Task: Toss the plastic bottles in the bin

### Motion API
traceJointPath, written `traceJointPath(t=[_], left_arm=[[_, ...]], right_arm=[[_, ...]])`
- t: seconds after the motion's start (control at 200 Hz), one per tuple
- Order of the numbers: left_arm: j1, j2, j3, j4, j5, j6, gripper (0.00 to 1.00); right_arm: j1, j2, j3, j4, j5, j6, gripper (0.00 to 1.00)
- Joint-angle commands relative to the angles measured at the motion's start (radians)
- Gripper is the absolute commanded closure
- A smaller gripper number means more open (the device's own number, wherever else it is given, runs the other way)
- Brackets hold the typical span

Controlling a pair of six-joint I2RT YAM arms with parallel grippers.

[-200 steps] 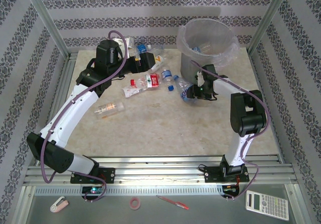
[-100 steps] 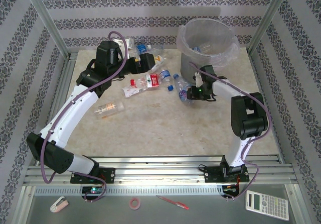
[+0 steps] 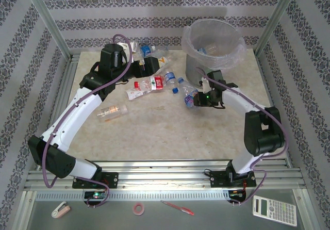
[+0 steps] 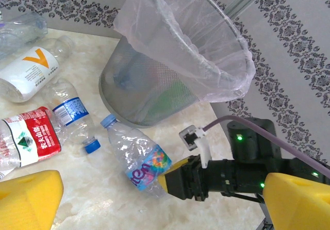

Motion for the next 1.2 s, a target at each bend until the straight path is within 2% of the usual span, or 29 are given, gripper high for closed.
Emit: traceJointPath(t=[0.0,0.37,0.659,1.194], left_arm=[[0.000,-0.024,-0.009,0.045,0.004,-0.001,0.00],[0.001,0.011,0.005,0.070,0.018,-0.017,0.00],[0.001,0.014,0.000,0.098,0.020,-0.027,0.00],[0.001,-0.012,-0.017,0.093,0.007,-0.023,0.00]], right_arm=[[0.019,-0.088,-0.029,-0.013,-0.038,0.018,0.72],[0.082,-0.310,-0.066,0.013,-0.049,0.071,0.74],[0.135,-0.433,-0.033,0.074,0.008,0.095,0.76],[0.124,-0.530,0.207,0.145,0.007,0.128,0.78]])
